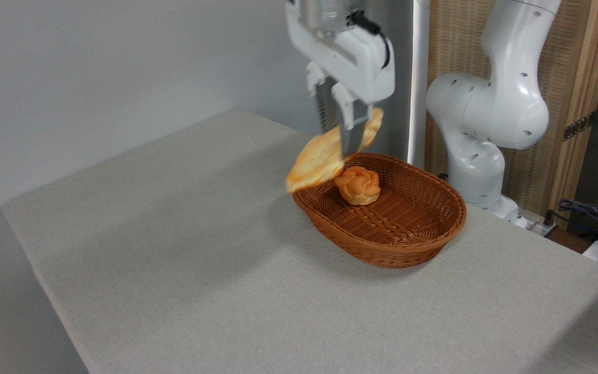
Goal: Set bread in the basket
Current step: 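Lift the pastry and carry it over the wicker basket, then lower the pastry into the basket beside the bun and open the gripper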
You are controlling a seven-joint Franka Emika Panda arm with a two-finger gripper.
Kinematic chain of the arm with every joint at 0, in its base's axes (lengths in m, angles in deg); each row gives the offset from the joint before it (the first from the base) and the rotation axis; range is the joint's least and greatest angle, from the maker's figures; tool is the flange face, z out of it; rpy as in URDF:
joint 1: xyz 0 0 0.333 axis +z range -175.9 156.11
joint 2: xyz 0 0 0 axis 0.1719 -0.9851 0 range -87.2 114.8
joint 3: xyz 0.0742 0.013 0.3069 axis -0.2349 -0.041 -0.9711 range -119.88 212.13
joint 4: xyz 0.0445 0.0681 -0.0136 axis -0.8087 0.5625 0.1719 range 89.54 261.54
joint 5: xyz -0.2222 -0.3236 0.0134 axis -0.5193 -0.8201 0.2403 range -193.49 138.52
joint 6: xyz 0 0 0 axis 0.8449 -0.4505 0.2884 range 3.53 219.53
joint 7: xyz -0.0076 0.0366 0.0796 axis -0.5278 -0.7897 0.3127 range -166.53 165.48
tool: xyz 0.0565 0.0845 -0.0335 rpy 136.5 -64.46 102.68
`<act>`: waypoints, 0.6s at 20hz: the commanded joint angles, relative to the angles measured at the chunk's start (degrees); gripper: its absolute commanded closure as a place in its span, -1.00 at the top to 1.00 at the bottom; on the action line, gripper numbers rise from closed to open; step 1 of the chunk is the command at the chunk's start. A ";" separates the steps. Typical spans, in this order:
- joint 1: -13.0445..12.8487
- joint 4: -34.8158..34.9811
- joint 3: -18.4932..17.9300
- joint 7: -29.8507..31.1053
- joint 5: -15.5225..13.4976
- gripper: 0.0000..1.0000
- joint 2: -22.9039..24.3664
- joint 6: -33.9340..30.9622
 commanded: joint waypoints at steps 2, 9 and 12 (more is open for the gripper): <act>-4.87 5.44 -1.31 -0.43 1.50 0.58 2.54 -1.74; -5.13 7.10 -1.23 -0.78 4.31 1.00 1.91 -4.02; -5.13 7.37 -1.22 -0.78 4.31 1.00 1.91 -4.20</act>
